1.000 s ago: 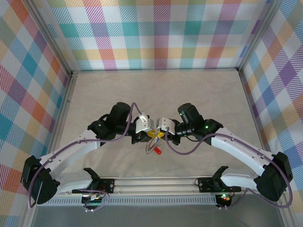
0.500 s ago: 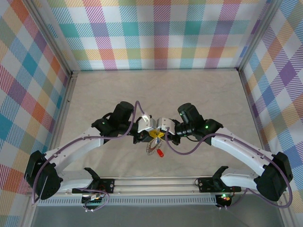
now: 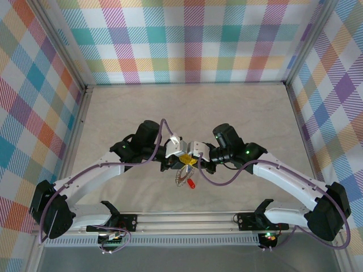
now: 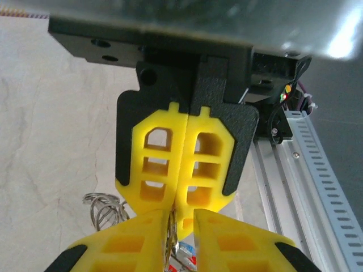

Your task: Put the keys on the keyring

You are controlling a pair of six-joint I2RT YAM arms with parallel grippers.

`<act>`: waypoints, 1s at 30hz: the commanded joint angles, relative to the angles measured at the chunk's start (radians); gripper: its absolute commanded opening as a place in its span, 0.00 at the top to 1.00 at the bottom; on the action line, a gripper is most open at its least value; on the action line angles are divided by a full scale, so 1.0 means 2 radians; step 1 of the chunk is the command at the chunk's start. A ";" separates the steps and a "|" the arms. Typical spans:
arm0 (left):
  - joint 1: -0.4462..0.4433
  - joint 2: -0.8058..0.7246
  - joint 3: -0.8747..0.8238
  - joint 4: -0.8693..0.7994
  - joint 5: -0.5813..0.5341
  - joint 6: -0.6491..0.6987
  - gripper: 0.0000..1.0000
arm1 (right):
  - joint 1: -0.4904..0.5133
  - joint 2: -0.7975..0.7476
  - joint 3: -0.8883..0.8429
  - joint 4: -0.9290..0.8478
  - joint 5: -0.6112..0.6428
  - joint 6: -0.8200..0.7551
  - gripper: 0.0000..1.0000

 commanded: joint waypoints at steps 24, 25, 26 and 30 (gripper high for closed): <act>-0.001 0.022 0.038 -0.066 -0.004 0.031 0.95 | 0.000 -0.011 0.011 0.019 -0.013 -0.006 1.00; -0.001 0.025 0.039 -0.069 -0.003 0.033 0.95 | -0.001 -0.012 0.009 0.021 -0.012 -0.005 1.00; -0.002 0.026 0.040 -0.073 -0.003 0.035 0.98 | 0.000 -0.013 0.008 0.023 -0.012 -0.004 1.00; -0.001 0.030 0.051 -0.101 0.009 0.053 1.00 | -0.001 -0.019 0.001 0.027 -0.007 -0.004 0.92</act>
